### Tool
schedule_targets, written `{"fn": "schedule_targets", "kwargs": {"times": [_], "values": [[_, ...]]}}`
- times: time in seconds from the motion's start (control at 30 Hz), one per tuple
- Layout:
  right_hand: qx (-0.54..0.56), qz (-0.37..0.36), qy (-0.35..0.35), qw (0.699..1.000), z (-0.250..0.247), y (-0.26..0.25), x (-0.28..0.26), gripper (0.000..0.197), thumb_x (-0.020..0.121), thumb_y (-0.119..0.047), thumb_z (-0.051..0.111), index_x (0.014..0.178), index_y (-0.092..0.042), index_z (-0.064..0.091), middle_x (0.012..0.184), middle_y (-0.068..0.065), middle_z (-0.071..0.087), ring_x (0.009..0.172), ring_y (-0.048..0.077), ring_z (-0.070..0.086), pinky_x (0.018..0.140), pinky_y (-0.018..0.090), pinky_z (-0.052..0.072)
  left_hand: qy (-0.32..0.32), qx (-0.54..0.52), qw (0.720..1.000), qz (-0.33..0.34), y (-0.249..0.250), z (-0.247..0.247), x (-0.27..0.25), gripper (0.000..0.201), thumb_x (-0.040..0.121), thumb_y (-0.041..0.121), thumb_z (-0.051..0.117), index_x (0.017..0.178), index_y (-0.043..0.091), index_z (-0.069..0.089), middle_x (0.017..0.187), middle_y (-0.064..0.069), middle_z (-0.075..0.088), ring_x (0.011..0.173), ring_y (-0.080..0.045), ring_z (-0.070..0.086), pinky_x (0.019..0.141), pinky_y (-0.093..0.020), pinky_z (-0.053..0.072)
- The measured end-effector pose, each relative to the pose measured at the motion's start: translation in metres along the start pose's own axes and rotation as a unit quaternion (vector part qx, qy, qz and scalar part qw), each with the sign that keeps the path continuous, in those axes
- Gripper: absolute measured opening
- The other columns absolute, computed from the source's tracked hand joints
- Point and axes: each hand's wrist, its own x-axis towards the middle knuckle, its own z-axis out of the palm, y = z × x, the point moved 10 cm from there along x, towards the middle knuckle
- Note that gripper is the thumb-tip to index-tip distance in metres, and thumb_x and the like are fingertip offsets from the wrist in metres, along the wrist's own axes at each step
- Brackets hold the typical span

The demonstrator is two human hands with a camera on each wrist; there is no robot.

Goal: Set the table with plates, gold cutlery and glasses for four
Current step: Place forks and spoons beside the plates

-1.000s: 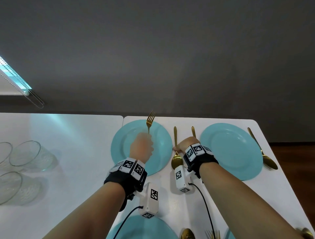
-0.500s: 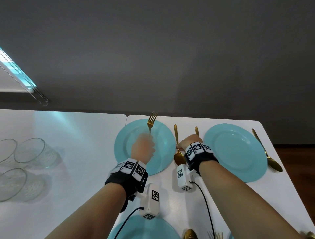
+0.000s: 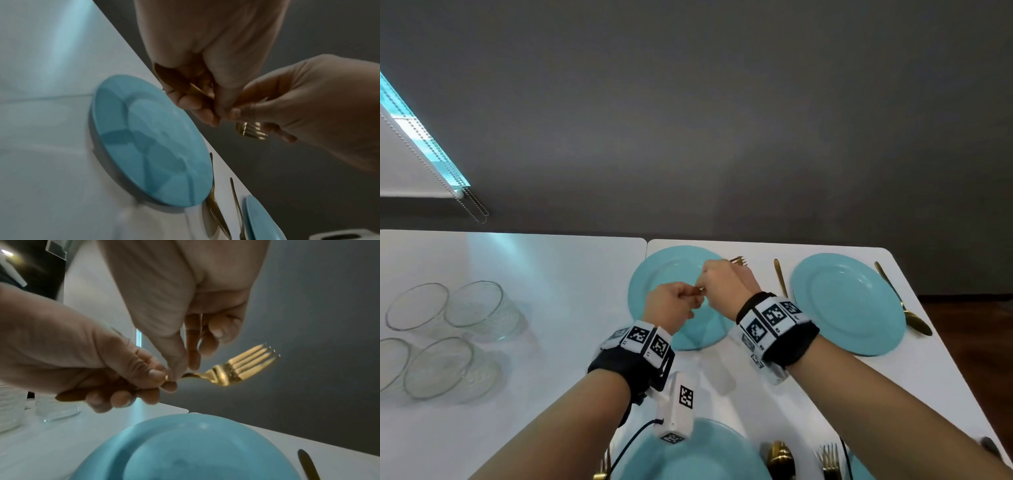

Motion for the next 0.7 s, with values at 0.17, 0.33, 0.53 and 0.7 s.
{"fn": "schedule_targets", "kwargs": {"times": [0.17,0.33,0.53,0.7], "values": [[-0.074,-0.012,-0.053,0.996,-0.004,-0.045,-0.017,0.031,0.093,-0.004,0.045,0.113,-0.014,0.067,0.116,0.005,0.062,0.111,0.026,0.058,0.086,0.035,0.049,-0.038,0.031,0.999,0.003,-0.011,-0.035,-0.026,0.018,0.079,0.011,0.072,0.08,0.02,0.056,0.066,0.005,0.063,0.037,0.005,0.054,0.039,-0.006,0.039],[-0.024,0.026,-0.062,0.997,-0.016,-0.086,-0.033,0.028,0.092,-0.01,0.048,0.109,-0.021,0.068,0.114,0.002,0.065,0.11,0.023,0.058,0.09,0.034,0.049,-0.06,0.054,0.996,0.029,-0.012,-0.079,-0.059,0.028,0.073,0.015,0.076,0.092,0.019,0.055,0.074,0.001,0.07,0.065,-0.011,0.064,0.065,-0.023,0.05],[0.143,0.168,-0.048,0.974,0.0,-0.099,-0.045,0.017,0.085,-0.019,0.065,0.1,-0.018,0.074,0.109,-0.001,0.069,0.106,0.019,0.061,0.088,0.028,0.05,0.115,0.054,0.988,0.084,-0.012,-0.175,-0.083,0.033,0.09,0.033,0.059,0.113,0.01,0.058,0.11,-0.006,0.067,0.106,-0.022,0.059,0.089,-0.027,0.041],[0.309,0.307,-0.06,0.898,0.038,-0.1,-0.046,0.024,0.082,-0.019,0.07,0.098,-0.002,0.072,0.082,0.007,0.068,0.071,0.02,0.061,0.066,0.025,0.05,0.159,0.044,0.984,0.068,-0.027,-0.215,-0.095,0.026,0.094,0.023,0.051,0.114,0.008,0.058,0.113,-0.008,0.066,0.11,-0.024,0.057,0.089,-0.026,0.039]]}}
